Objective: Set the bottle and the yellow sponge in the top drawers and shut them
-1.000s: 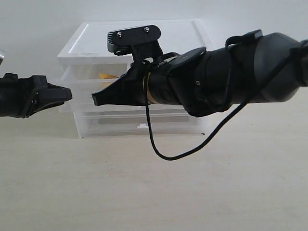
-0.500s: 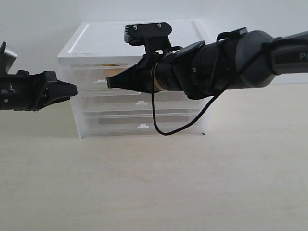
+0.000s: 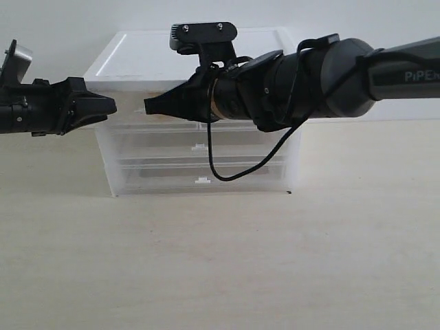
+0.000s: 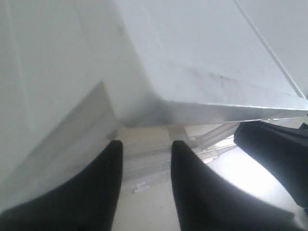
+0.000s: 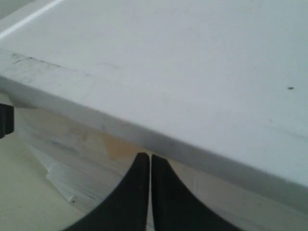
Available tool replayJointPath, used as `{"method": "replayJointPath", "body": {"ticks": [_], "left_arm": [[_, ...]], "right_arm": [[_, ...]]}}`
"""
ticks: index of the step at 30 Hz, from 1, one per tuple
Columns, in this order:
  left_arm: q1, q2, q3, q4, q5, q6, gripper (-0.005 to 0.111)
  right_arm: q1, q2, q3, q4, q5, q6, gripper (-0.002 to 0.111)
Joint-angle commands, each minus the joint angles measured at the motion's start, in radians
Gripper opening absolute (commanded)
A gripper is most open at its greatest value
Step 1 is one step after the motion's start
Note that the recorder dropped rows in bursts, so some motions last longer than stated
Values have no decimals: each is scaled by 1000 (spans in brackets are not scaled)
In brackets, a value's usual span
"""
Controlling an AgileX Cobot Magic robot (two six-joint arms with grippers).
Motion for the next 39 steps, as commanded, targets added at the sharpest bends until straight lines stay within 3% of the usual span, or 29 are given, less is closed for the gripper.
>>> {"method": "replayJointPath", "body": {"ticks": [1, 4, 7, 13, 17, 21, 25, 28, 30, 35, 39], "left_arm": [[-2, -3, -18, 55, -7, -52, 29], [2, -5, -9, 168, -16, -131, 16], [25, -29, 34, 178, -7, -114, 5], [69, -168, 190, 97, -2, -21, 4], [67, -291, 370, -32, 113, 86, 4], [67, -438, 516, -32, 180, 137, 4], [67, -669, 670, -32, 180, 118, 4], [67, -899, 806, -32, 368, 85, 4], [67, -1008, 873, -32, 401, 85, 4], [69, -1221, 938, 13, 401, 94, 4], [69, -1267, 938, 11, 401, 94, 4]], "right_arm": [[-9, -4, -9, 0, -72, -7, 0], [-9, -6, 5, 0, -102, 2, 0], [-9, -8, 44, 0, -102, 2, 0], [-9, -70, 157, 0, -125, -5, 0], [10, -138, 237, 0, -132, -11, 0], [52, -237, 328, 0, -88, -45, 0], [125, -418, 471, 0, -10, -41, 0], [199, -607, 624, 0, -14, -41, 0], [241, -748, 719, 0, -14, -29, 0], [275, -1066, 889, 0, -82, -12, 0], [275, -1211, 940, 0, -172, -8, 0]]}}
